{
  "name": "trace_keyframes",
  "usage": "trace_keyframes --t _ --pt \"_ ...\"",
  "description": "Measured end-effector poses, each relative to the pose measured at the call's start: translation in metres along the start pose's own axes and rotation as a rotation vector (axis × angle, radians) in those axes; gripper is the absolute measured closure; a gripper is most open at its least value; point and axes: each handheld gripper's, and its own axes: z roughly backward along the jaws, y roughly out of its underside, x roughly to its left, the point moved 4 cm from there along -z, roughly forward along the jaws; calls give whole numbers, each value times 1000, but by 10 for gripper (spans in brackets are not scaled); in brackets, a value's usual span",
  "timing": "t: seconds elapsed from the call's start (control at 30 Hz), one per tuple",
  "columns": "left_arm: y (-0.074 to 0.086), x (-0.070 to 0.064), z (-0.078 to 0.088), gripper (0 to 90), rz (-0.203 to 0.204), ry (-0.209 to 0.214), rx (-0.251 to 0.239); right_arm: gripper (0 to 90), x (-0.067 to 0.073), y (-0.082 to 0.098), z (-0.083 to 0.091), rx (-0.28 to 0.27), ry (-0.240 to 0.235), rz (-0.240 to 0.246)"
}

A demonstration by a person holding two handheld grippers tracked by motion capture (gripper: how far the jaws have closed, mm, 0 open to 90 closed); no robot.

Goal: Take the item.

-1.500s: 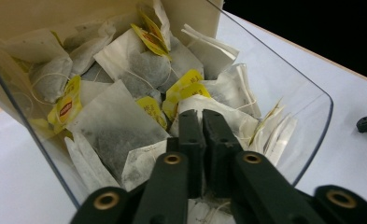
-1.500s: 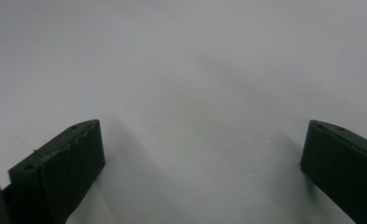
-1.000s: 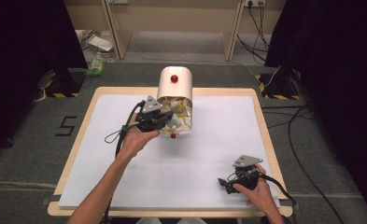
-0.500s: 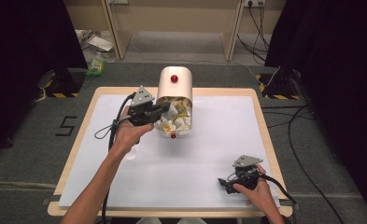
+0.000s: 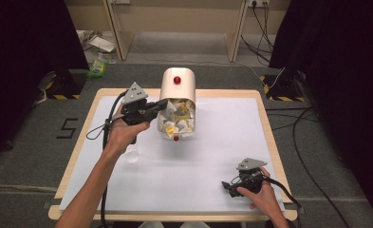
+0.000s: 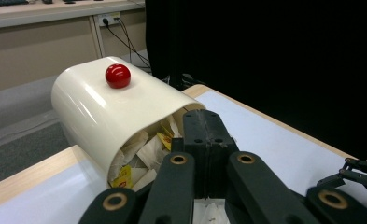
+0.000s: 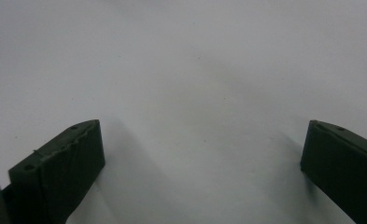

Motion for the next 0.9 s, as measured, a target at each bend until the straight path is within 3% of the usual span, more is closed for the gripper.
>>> trace_keyframes --t 0.47,0.9 --pt "-1 19 41 894 3 -38 -29 1 0 0 0 0 0 1" --pt "30 49 70 894 61 -100 -25 1 0 0 0 -2 1 2"
